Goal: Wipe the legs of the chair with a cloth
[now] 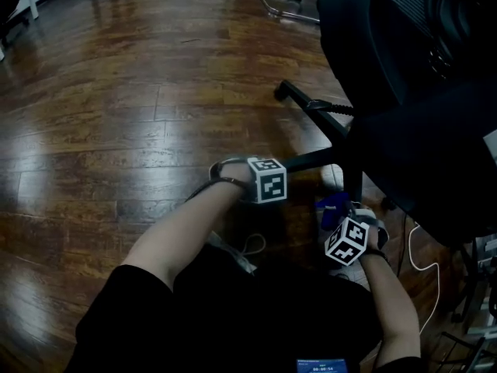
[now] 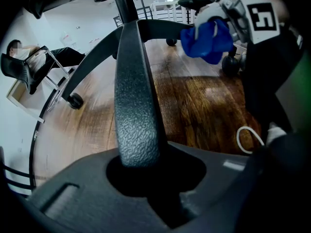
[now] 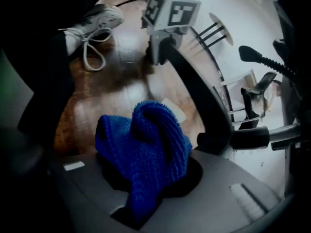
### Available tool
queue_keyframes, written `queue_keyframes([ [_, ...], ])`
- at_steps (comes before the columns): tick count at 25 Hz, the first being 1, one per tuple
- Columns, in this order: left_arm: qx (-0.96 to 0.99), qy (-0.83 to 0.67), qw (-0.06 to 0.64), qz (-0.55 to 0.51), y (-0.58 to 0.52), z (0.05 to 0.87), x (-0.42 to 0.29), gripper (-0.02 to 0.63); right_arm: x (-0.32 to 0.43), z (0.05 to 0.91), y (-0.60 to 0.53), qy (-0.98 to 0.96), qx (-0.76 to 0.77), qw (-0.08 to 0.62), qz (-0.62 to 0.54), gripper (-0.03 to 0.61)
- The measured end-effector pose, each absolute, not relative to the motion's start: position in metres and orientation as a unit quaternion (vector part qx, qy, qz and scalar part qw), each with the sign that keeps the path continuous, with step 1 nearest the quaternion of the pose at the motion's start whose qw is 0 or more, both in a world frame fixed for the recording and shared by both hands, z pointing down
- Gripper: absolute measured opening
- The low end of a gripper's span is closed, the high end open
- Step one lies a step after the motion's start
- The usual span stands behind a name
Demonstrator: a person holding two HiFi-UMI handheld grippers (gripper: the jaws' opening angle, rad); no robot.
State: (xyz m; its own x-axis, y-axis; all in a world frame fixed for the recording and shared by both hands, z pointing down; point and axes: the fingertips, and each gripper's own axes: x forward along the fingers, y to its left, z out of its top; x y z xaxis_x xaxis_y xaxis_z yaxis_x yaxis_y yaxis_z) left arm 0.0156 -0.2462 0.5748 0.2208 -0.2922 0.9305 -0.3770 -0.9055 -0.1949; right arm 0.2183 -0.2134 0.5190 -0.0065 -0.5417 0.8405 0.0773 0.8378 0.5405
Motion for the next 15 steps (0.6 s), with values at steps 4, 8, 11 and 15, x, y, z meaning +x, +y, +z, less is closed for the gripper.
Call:
queue_keyframes([
  [4,0.779,-0.212,0.035,0.590,-0.246,0.574,0.018,0.063,0.200,0.500,-0.285,-0.652,0.233,0.672,-0.264,0.081],
  [8,0.778,-0.211,0.034,0.590,-0.246,0.574,0.019,0.063,0.192,0.495,-0.314,-0.627,0.254,0.679,-0.285,0.084],
  [11,0.778,-0.212,0.034,0.591,-0.246,0.576,0.016,0.063,0.189,0.498,-0.303,-0.627,0.233,0.679,-0.303,0.084],
  [15,0.779,-0.214,0.034,0.588,-0.247,0.576,0.016,0.063,0.201,0.509,-0.269,-0.628,0.207,0.694,-0.285,0.084],
])
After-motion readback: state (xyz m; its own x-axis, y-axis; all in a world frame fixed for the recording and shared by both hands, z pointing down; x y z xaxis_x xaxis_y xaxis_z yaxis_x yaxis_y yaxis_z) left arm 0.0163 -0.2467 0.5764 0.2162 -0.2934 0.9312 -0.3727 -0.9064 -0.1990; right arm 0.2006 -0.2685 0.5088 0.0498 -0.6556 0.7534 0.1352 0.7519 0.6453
